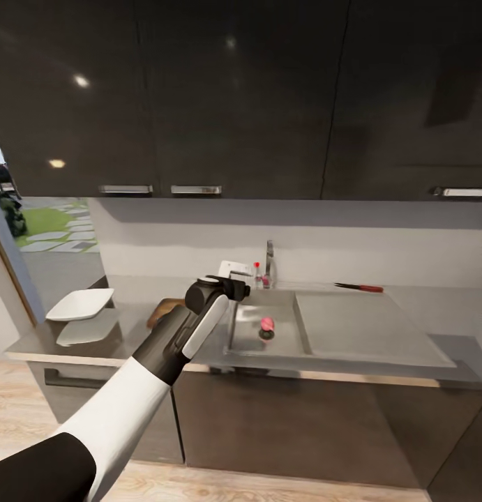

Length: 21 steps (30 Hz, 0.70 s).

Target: In the kitchen, take the Vidalia onion out of the sink, dice it on the chopping board with the paring knife, put the diced onion into the bowl on the countertop, then place both the paring knife and the chopping board into the sink.

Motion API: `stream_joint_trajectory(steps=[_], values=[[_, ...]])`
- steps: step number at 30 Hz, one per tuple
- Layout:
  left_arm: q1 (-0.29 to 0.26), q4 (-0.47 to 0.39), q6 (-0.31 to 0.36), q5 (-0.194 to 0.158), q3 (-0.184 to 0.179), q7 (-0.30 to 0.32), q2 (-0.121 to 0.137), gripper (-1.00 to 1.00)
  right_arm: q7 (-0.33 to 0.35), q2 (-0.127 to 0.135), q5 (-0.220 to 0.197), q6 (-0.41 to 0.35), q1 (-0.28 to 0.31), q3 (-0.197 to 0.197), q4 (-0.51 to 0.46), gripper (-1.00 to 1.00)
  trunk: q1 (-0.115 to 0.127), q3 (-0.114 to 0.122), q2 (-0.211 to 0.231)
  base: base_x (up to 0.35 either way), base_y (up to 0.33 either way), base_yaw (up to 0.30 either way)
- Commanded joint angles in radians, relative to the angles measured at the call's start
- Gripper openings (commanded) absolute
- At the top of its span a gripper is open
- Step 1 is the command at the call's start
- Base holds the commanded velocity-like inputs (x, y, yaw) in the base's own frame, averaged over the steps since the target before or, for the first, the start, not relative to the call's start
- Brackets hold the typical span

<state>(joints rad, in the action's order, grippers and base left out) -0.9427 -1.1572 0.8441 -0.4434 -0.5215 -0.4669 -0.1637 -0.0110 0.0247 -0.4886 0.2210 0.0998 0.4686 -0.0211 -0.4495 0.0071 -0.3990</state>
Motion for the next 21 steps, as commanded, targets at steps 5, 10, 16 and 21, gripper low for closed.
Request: stream_joint_trajectory(steps=[5, 10, 16, 21], values=[[-0.001, 0.002, -0.001, -0.011, -0.002, -0.011, 0.001, 1.00, -0.001, -0.001, -0.008, 0.001, 0.000, 0.008, 0.000, 1.00, 0.000, -0.001, -0.001, 0.054, -0.334, 0.000], [-0.001, 0.005, -0.002, -0.012, -0.002, -0.012, 0.000, 1.00, -0.001, -0.003, -0.008, 0.001, 0.000, 0.008, 0.000, 1.00, 0.000, -0.001, -0.001, 0.098, -0.334, 0.000], [-0.001, 0.038, -0.016, -0.057, 0.001, -0.010, 0.001, 1.00, -0.002, -0.005, -0.008, 0.000, 0.000, 0.008, 0.000, 1.00, 0.000, -0.001, -0.001, 0.129, -0.325, 0.000], [-0.001, 0.134, -0.154, -0.123, 0.001, -0.011, 0.002, 1.00, -0.003, -0.005, -0.008, 0.000, 0.000, 0.008, 0.001, 1.00, 0.000, -0.001, -0.001, 0.200, -0.262, 0.000]])
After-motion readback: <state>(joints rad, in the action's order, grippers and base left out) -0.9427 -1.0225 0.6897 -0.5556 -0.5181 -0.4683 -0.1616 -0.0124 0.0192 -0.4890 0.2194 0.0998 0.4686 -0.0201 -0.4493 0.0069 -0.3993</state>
